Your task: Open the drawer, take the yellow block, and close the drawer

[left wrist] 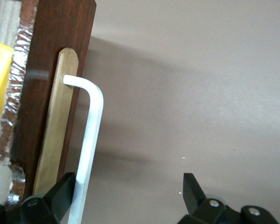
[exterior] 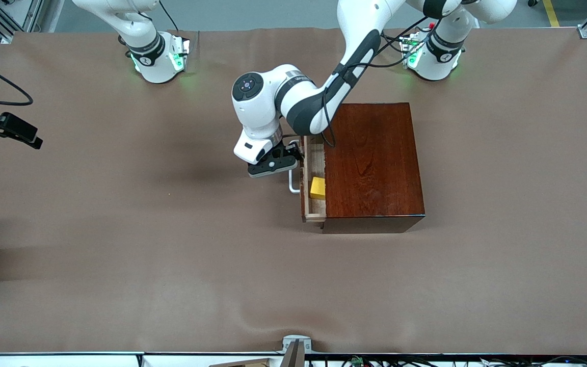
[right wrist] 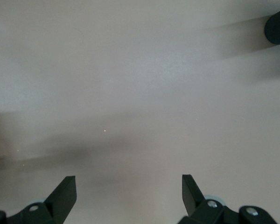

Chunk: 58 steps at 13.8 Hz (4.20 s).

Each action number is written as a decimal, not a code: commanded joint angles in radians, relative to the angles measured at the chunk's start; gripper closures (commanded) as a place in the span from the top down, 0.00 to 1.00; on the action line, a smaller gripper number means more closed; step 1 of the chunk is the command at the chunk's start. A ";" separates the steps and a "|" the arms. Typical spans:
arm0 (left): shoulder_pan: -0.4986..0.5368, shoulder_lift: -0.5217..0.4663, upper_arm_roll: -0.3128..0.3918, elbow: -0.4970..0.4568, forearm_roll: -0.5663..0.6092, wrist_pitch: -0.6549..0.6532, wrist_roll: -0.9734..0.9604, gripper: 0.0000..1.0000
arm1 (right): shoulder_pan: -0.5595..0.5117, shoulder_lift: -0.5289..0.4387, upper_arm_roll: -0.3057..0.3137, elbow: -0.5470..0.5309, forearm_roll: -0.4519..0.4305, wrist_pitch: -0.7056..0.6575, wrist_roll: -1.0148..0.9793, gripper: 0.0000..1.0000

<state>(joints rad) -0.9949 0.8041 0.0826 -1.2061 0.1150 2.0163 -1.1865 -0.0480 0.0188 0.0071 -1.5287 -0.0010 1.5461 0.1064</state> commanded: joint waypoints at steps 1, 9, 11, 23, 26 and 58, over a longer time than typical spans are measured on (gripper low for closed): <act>-0.004 0.023 -0.012 0.039 -0.017 0.065 -0.024 1.00 | -0.012 -0.017 0.010 -0.011 0.006 0.003 0.007 1.00; 0.004 0.021 -0.017 0.039 -0.138 0.137 0.076 1.00 | -0.012 -0.017 0.010 -0.010 0.006 0.003 0.007 1.00; 0.004 0.021 -0.017 0.039 -0.144 0.140 0.084 1.00 | -0.012 -0.017 0.010 -0.010 0.006 0.003 0.007 1.00; 0.022 0.004 -0.020 0.040 -0.181 0.211 0.078 1.00 | -0.012 -0.017 0.010 -0.010 0.006 0.003 0.007 1.00; 0.074 -0.051 -0.018 0.040 -0.199 0.211 0.071 1.00 | -0.012 -0.017 0.010 -0.010 0.006 0.003 0.007 1.00; 0.763 -0.617 -0.007 -0.193 -0.121 -0.367 0.663 1.00 | 0.698 0.380 0.008 0.240 0.030 0.197 1.753 1.00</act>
<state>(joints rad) -0.2626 0.2627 0.0827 -1.3064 -0.0326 1.6452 -0.6150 0.5975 0.3021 0.0290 -1.4086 0.0369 1.7599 1.7090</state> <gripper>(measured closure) 0.000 0.000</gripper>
